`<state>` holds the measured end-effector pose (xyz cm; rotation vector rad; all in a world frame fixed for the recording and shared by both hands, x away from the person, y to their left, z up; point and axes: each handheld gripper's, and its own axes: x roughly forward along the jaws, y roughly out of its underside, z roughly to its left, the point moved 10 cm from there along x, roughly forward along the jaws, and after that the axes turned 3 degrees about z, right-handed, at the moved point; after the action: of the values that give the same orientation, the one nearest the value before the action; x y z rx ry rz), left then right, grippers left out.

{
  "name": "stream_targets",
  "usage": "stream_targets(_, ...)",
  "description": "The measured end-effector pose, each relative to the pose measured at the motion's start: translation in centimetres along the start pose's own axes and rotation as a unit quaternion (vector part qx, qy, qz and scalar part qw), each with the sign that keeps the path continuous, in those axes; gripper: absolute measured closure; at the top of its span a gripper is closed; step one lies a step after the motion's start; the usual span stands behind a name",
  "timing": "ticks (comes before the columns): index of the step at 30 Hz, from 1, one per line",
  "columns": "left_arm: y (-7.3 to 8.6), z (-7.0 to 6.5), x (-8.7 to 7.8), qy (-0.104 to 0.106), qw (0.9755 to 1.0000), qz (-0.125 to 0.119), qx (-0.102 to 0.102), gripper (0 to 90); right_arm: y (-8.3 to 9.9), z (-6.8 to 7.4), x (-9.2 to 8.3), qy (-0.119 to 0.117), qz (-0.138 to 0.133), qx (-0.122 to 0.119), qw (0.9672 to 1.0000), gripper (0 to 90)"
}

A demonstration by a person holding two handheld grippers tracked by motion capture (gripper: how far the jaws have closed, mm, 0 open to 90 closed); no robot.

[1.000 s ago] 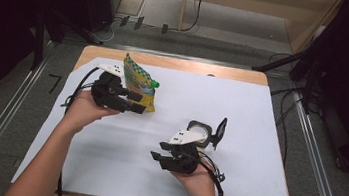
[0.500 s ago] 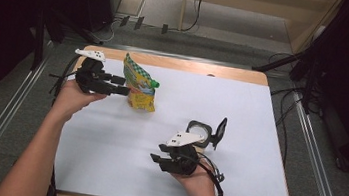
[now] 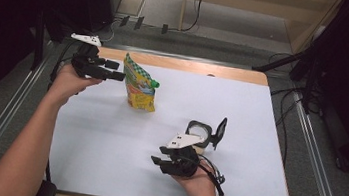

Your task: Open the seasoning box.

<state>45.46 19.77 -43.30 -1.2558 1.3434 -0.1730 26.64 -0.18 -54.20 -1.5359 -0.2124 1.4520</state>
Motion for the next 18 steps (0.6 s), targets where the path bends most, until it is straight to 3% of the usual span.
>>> stream_targets(6, -0.7, 0.6, 0.7, 0.025, 0.9997, 0.002, -0.002, 26.1, 0.2, 0.0, 0.0, 0.000, 0.001, 0.001, 1.0000, 56.9)
stream_targets(11, -1.4, 0.6, 1.9, 0.031, 0.9992, 0.014, 0.022, 22.0, 0.5, -0.2, -0.1, 0.002, 0.001, 0.005, 1.0000, 56.9)
stream_targets(18, -1.6, 0.3, 3.2, 0.049, 0.9980, 0.029, 0.028, 21.5, 0.8, -0.4, -0.3, 0.004, -0.002, 0.009, 1.0000, 56.9)
